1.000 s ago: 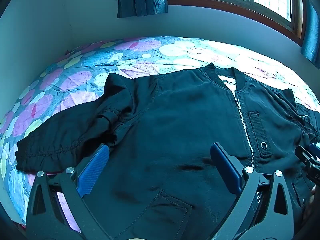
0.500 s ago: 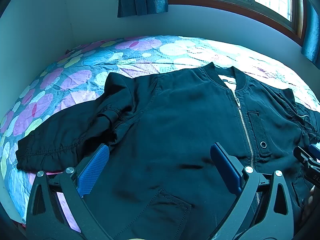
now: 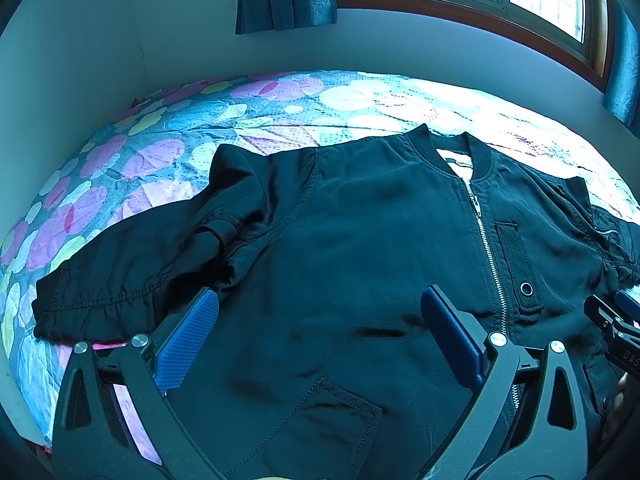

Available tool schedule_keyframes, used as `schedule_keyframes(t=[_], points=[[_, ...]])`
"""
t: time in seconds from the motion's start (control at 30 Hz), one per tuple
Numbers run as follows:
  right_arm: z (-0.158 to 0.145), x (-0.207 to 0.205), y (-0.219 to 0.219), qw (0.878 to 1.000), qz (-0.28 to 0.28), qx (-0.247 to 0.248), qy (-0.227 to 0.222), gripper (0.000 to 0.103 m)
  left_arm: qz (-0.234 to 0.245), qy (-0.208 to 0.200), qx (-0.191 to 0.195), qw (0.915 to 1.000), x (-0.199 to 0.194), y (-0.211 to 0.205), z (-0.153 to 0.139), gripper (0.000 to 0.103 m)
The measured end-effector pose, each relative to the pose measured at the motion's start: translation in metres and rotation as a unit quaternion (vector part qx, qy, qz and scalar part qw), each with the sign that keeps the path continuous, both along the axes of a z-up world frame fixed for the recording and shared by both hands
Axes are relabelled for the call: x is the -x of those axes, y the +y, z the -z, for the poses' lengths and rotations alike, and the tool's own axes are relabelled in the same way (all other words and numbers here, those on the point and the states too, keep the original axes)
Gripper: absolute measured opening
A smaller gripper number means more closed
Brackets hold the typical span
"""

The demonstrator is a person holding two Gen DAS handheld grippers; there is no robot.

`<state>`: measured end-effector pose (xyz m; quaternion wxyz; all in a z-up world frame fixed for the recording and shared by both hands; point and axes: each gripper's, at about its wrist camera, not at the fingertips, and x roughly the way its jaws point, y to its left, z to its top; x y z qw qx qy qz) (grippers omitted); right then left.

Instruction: Fold small clothes

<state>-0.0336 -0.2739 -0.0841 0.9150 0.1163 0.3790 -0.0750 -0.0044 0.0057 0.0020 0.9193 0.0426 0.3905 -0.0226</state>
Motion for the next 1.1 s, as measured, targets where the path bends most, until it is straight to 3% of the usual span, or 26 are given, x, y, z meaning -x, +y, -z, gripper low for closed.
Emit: schedule_keyframes(t=[0.9, 1.1], points=[[0.0, 0.0, -0.001, 1.0, 0.001, -0.006, -0.003, 0.099, 0.007, 0.0, -0.001, 1.0, 0.004, -0.004, 0.0, 0.101], [-0.007, 0.004, -0.018, 0.998, 0.003, -0.061, -0.02, 0.099, 0.009, 0.005, 0.004, 0.9999, -0.001, -0.003, 0.0, 0.101]])
